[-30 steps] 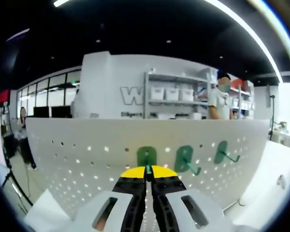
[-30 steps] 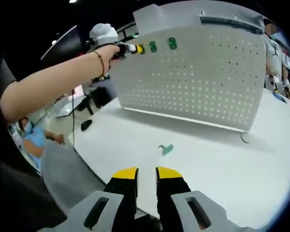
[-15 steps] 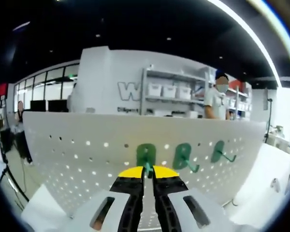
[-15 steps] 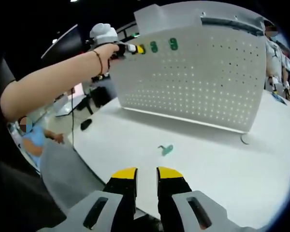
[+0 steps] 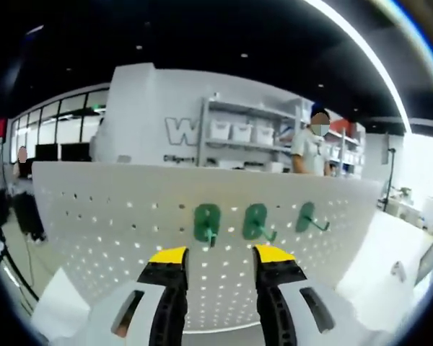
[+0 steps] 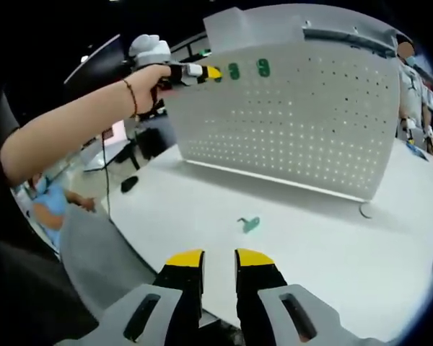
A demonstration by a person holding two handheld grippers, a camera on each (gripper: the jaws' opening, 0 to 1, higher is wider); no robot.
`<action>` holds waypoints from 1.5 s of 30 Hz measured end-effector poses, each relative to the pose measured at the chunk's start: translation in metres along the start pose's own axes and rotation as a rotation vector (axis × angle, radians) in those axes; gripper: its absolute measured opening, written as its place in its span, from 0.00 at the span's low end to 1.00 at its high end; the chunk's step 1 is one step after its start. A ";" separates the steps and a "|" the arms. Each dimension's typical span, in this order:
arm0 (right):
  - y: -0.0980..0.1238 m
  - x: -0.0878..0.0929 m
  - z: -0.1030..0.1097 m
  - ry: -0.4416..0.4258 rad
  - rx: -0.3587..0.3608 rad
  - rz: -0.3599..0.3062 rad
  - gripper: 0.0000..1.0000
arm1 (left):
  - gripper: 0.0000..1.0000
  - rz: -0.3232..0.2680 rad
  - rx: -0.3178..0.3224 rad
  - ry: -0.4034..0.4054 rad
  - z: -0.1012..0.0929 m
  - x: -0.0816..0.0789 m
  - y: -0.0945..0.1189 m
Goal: Insert the hook assembly into the mounting plate slot until the hook locks in place.
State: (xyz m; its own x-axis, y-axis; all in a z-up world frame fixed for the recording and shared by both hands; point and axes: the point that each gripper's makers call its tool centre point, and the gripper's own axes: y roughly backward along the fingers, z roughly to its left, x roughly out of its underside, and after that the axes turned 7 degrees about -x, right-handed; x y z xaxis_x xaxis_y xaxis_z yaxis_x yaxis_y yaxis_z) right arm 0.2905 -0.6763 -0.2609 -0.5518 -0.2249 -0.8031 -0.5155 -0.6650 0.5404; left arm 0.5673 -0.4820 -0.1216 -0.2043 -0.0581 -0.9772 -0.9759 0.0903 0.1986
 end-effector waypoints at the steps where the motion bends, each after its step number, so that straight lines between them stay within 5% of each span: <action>1: 0.000 0.000 0.000 0.002 0.001 0.000 0.15 | 0.40 0.005 0.004 -0.003 -0.001 0.003 0.003; 16: 0.003 0.007 0.012 0.011 0.007 0.002 0.16 | 0.50 0.154 0.126 -0.005 -0.038 0.081 0.068; 31: 0.015 0.017 0.029 -0.005 0.035 -0.013 0.17 | 0.63 0.226 0.281 0.009 -0.075 0.118 0.137; 45: 0.018 0.022 0.041 -0.020 0.050 -0.019 0.17 | 0.77 0.331 0.376 -0.021 -0.072 0.149 0.190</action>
State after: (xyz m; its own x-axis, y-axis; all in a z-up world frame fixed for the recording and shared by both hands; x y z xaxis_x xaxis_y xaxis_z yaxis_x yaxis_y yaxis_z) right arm 0.2424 -0.6634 -0.2585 -0.5541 -0.1979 -0.8086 -0.5577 -0.6328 0.5371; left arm 0.3455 -0.5446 -0.2241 -0.4927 0.0542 -0.8685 -0.7632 0.4527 0.4612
